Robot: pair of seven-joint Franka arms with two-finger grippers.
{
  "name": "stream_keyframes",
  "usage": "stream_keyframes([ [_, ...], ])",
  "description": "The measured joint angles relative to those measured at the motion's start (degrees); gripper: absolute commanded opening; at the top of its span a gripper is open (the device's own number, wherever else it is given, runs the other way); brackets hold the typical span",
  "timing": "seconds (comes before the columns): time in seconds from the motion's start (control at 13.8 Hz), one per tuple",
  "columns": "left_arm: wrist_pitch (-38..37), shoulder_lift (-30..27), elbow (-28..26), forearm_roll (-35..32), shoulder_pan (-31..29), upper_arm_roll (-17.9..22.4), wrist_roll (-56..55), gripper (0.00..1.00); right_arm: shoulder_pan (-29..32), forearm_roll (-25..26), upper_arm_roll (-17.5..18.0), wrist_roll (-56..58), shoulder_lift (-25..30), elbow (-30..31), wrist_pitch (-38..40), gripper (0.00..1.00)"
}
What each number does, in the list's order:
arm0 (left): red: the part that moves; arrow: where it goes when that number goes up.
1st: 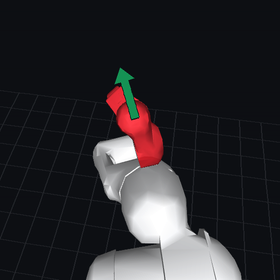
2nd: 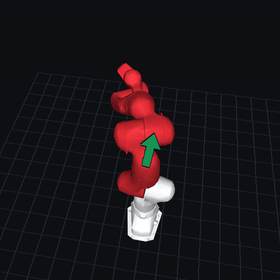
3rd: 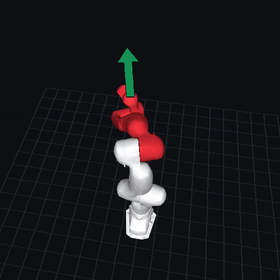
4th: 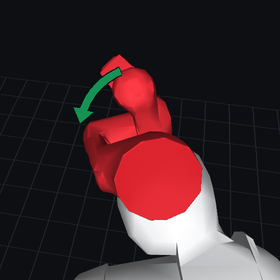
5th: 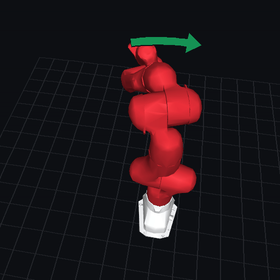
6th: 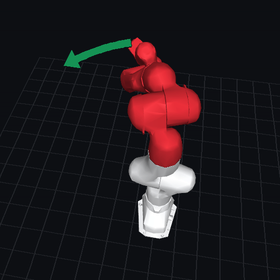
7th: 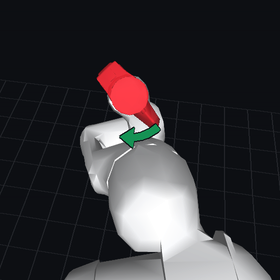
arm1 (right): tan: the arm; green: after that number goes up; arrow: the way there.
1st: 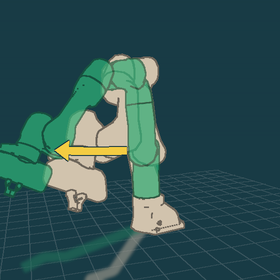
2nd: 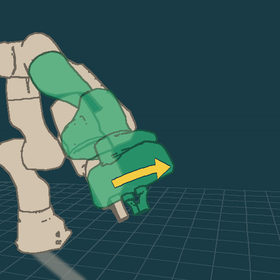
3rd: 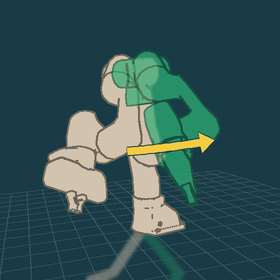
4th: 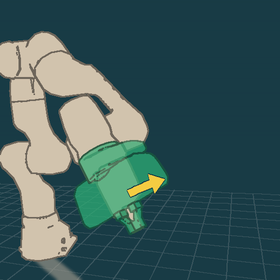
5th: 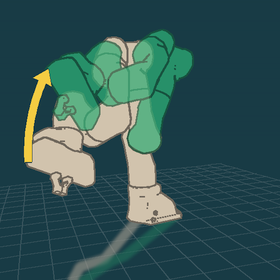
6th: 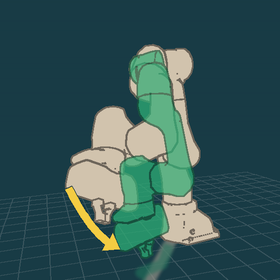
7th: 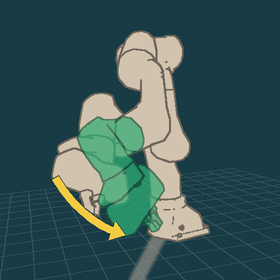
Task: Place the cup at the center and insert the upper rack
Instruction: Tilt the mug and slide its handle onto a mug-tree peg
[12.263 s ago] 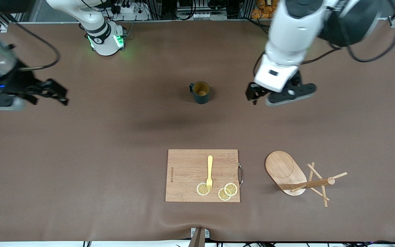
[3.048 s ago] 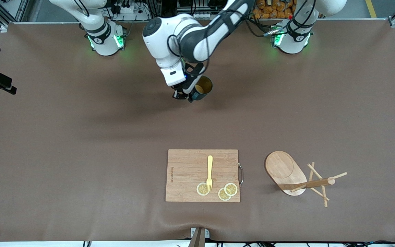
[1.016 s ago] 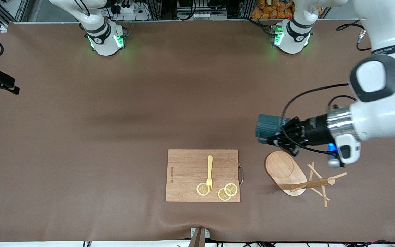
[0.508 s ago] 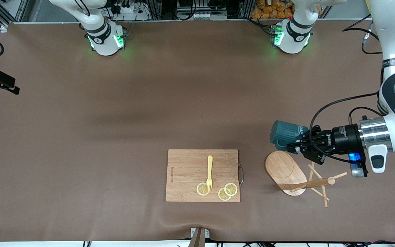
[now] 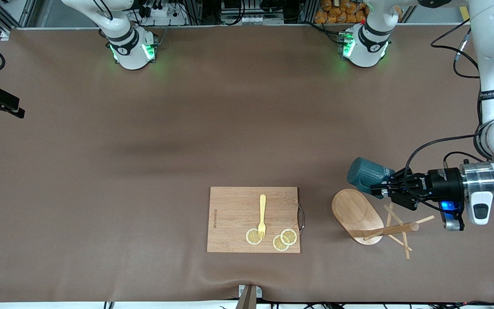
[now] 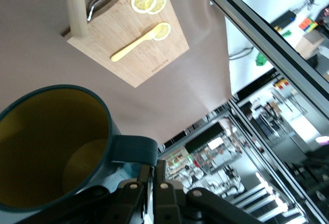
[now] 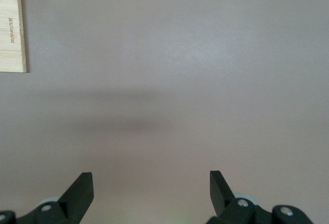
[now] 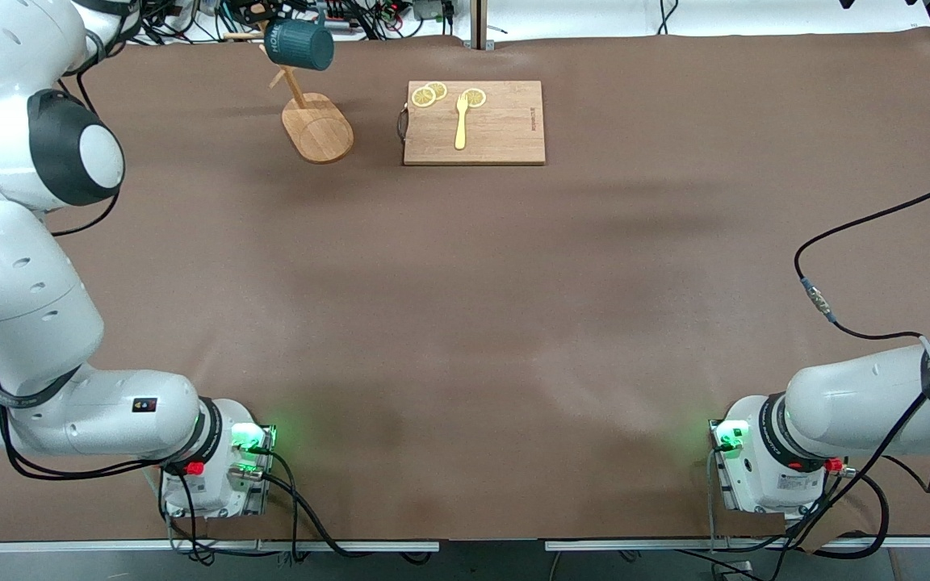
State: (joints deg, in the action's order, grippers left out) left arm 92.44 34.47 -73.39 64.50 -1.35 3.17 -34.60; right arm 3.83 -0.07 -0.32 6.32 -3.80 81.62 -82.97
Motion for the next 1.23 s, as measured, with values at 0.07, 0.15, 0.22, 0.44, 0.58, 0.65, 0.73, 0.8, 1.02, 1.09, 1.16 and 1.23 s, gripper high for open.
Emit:
stream_keyframes([
  [0.07,-0.22,0.66,-0.02,0.49,-0.34,-0.02,1.18,0.0,0.0,0.0,0.0,0.0,-0.02,0.01,0.0,1.0],
  [0.15,-0.27,1.16,-0.02,0.77,-0.44,-0.02,1.84,0.0,0.0,0.0,0.0,0.0,-0.03,0.01,0.0,1.0],
  [0.22,-0.27,1.45,-0.02,0.9,-0.42,-0.08,2.05,0.0,0.0,0.0,0.0,0.0,-0.05,0.02,0.0,1.0],
  [0.44,-0.27,1.64,-0.02,1.29,-0.4,-0.19,2.45,0.0,0.0,0.0,0.0,0.0,-0.1,0.02,0.0,1.0],
  [0.58,-0.27,1.94,-0.04,2.19,-0.41,-0.18,3.76,0.0,0.0,0.0,0.0,0.0,-0.1,0.02,0.0,1.0],
  [0.65,-0.27,2.27,-0.05,2.93,-0.43,-0.15,4.28,0.0,0.0,0.0,0.0,0.0,-0.1,0.03,0.0,1.0],
  [0.73,-0.27,2.71,-0.06,3.77,-0.52,-0.09,4.73,0.0,0.0,0.0,0.0,0.0,-0.11,0.03,0.0,1.0],
  [0.8,-0.27,3.2,-0.06,4.25,-0.73,-0.07,5.65,0.0,0.0,0.0,0.0,0.0,-0.11,0.03,0.0,1.0],
  [1.02,-0.26,4.05,-0.06,4.47,-1.5,-0.07,7.77,0.0,0.0,0.0,0.0,0.0,-0.11,0.03,0.0,1.0],
  [1.09,-0.26,4.04,-0.04,4.48,-1.76,-0.07,8.25,0.0,0.0,0.0,0.0,0.0,-0.11,0.03,0.0,1.0],
  [1.16,-0.26,4.05,0.0,4.49,-2.07,-0.06,8.84,0.0,0.0,0.0,0.0,0.0,-0.11,0.03,0.0,1.0],
  [1.23,-0.26,4.05,0.0,4.51,-2.44,-0.06,9.47,0.0,0.0,0.0,0.0,0.0,-0.11,0.03,0.0,1.0],
])
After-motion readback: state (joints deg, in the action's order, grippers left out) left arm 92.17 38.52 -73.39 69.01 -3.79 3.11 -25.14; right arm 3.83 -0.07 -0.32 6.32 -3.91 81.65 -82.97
